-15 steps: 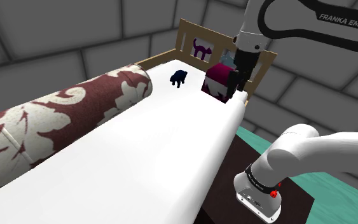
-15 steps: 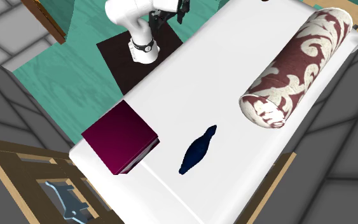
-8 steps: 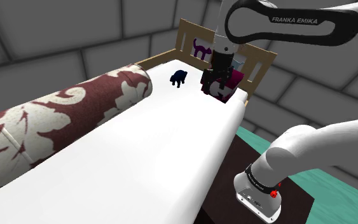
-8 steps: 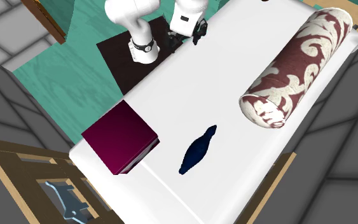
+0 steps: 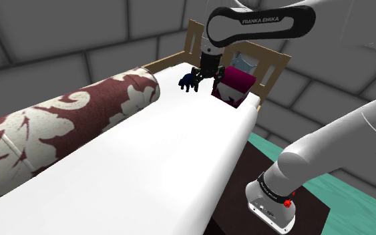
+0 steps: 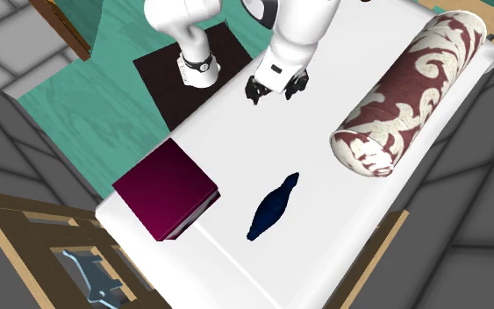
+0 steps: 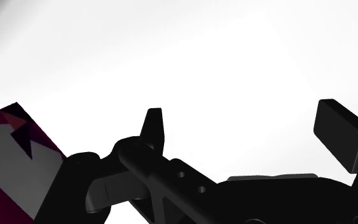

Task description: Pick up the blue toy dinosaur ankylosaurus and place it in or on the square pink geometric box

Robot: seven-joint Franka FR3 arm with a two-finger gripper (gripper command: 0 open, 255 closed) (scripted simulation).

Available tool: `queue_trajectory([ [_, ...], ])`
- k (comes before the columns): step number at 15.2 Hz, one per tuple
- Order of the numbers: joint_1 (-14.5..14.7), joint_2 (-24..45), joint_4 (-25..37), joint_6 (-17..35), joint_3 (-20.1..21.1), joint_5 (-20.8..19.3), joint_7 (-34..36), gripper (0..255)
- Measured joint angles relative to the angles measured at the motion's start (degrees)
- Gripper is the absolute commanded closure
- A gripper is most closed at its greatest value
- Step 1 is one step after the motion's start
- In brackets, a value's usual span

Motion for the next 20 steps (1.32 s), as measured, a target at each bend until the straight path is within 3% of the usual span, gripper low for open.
queue_trajectory([
  [8, -1.90, 16.86, 13.62, 3.39, 1.00, -6.76, 14.87, 0],
  [20, -0.76, 40.97, 41.35, -0.12, -3.61, -14.95, 30.59, 0],
])
